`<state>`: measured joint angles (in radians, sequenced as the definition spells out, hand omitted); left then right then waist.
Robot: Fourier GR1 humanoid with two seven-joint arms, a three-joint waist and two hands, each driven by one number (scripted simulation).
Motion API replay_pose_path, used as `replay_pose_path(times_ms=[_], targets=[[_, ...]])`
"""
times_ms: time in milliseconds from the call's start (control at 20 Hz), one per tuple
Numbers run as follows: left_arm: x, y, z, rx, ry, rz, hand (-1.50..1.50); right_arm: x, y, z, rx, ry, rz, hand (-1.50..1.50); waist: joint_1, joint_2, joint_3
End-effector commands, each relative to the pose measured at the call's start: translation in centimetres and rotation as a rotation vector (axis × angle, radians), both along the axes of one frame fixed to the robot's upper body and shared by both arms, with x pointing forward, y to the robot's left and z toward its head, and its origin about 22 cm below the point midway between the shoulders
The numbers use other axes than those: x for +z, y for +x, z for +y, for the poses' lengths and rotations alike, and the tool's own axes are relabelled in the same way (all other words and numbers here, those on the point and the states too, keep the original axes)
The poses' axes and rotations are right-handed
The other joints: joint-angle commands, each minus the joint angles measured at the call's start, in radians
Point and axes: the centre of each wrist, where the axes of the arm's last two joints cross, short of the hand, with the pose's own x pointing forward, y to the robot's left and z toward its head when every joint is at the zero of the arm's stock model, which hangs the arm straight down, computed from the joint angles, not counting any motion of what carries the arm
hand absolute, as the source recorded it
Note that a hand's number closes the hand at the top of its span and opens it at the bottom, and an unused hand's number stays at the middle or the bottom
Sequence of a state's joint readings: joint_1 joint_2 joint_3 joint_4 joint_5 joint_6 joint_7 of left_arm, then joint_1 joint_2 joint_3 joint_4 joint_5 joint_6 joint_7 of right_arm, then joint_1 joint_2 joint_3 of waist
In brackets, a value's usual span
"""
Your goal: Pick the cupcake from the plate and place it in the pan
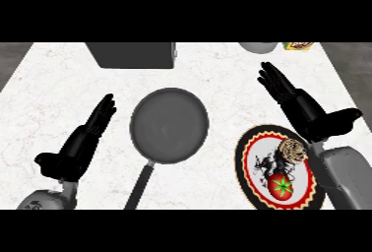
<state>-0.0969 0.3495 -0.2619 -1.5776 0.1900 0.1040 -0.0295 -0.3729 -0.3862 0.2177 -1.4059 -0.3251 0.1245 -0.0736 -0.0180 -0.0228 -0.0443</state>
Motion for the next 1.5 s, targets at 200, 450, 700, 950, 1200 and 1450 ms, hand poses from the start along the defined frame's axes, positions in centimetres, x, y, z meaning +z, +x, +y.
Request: replay_pose_path(times_ms=[200, 450, 700, 950, 1200, 1450], targets=[[-1.4, -0.4, 10.0, 0.428, 0.222, 0.200, 0.00, 1.7, -0.8, -2.3, 0.048, 0.091, -0.146, -1.50, 0.011, 0.024, 0.047], [-2.8, -1.9, 11.5, 0.513, 0.219, 0.300, 0.00, 0.2, -2.3, -12.3, -0.672, -0.121, -0.166, 1.50, -0.071, 0.030, 0.051], [-2.9, -1.0, 12.0, 0.534, 0.253, 0.339, 0.00, -5.2, -8.8, -12.9, -0.630, 0.148, -0.312, -1.50, -0.020, 0.020, 0.045], [-1.1, 1.5, 11.6, 0.497, 0.272, 0.338, 0.00, -3.1, -10.4, -14.2, -0.514, -0.074, -0.338, -1.50, 0.001, 0.022, 0.044], [-2.3, -0.1, 11.2, 0.490, 0.263, 0.351, 0.00, 2.0, -10.9, -15.4, -0.524, -0.372, -0.241, -1.50, 0.008, 0.019, 0.041], [-1.5, 1.8, 11.4, 0.507, 0.250, 0.328, 0.00, 6.3, -10.1, -14.5, -0.436, -0.763, -0.154, -1.50, 0.010, 0.026, 0.037]])
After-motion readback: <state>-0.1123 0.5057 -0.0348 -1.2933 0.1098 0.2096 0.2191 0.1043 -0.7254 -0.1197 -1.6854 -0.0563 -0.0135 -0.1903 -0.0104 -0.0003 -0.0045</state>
